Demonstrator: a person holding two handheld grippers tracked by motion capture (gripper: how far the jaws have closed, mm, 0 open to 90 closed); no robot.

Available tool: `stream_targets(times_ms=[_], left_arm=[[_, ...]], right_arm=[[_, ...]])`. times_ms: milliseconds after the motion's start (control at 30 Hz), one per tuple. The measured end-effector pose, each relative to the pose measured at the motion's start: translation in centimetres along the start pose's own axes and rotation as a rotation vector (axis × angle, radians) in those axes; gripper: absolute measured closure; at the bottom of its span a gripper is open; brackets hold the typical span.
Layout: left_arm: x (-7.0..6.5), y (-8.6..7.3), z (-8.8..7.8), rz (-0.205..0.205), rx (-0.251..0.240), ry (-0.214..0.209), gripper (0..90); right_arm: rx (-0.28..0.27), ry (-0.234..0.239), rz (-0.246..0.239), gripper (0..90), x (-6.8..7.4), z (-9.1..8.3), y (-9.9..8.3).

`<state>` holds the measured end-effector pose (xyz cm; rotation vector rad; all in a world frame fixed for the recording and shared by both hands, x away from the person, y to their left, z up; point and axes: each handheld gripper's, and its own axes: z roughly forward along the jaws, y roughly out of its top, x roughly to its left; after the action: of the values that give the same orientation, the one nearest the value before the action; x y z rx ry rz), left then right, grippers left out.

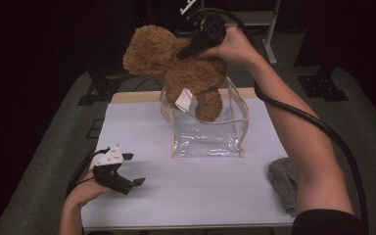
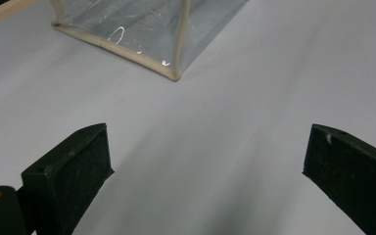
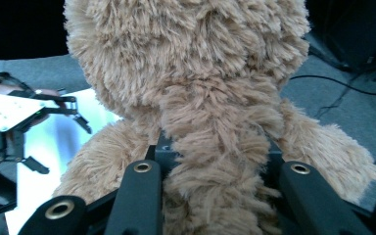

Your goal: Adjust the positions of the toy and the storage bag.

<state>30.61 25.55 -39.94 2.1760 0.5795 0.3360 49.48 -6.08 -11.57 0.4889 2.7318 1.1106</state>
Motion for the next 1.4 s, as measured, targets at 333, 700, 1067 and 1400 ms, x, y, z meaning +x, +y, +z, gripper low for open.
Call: stream_targets(times_ms=[333, 700, 1067, 1400], left_arm=[[0.0, 0.0, 0.0, -0.002, 0.003, -0.003, 3.1], [0.0, -0.1, 0.0, -0.005, 0.007, -0.005, 3.1], [-0.1, 0.0, 0.2, 0.003, 0.012, -0.01, 3.1], [-0.1, -0.1, 0.2, 0.003, 0.012, -0.01, 3.1]], right_arm=[[0.019, 0.047, 0.014, 64.6, -0.2, 2.0, -1.3], [0.037, 0.015, 0.127, 64.6, -3.9, 3.3, -5.2], [0.052, -0.017, 0.17, 64.6, -4.9, 3.6, -7.9], [0.05, -0.031, 0.182, 64.7, -5.3, 4.4, -8.8]])
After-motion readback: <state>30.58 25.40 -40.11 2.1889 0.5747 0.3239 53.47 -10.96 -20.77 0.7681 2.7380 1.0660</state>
